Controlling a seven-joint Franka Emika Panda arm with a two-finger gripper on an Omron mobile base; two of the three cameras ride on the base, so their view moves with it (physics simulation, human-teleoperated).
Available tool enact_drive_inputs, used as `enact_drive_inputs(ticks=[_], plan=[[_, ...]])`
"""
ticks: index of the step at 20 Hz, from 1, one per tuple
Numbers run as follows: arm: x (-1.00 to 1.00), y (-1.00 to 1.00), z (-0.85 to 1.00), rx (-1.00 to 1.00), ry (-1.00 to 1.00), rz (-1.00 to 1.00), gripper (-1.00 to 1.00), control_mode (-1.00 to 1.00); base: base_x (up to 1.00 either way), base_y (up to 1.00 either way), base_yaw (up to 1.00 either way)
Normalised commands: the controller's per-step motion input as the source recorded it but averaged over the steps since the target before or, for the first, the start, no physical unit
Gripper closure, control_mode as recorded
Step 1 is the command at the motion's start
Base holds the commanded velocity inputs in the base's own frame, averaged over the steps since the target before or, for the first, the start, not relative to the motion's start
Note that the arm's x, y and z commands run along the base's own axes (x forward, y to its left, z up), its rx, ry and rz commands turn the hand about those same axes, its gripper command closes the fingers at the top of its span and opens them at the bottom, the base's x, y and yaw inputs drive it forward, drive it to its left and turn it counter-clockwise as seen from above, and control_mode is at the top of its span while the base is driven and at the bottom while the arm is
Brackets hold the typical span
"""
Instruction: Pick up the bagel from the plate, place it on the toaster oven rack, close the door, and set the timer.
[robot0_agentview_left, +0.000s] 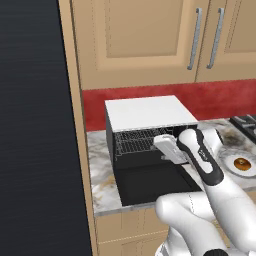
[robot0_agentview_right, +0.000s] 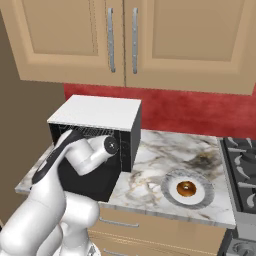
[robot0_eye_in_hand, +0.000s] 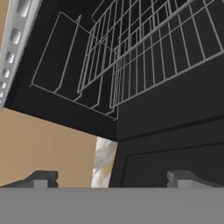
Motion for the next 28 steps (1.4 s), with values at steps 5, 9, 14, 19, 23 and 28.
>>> enact_drive_inputs(ticks=[5,9,14,19,23,28], plan=[[0.0,0.0,-0.31,-0.05,-0.11,0.0,-1.0,-1.0,0.0,0.0,0.0],[0.0,0.0,-0.26,-0.04,-0.13,0.0,-1.0,-1.0,0.0,0.0,0.0],[0.02,0.0,-0.33,-0.02,-0.07,0.0,-1.0,-1.0,0.0,0.0,0.0],[0.04,0.11,-0.36,0.0,0.0,0.0,-1.0,-1.0,0.0,0.0,0.0],[0.12,0.22,-0.32,0.0,0.0,0.0,-1.0,-1.0,0.0,0.0,0.0],[0.19,0.24,-0.26,0.0,0.0,0.0,-1.0,-1.0,0.0,0.0,0.0]])
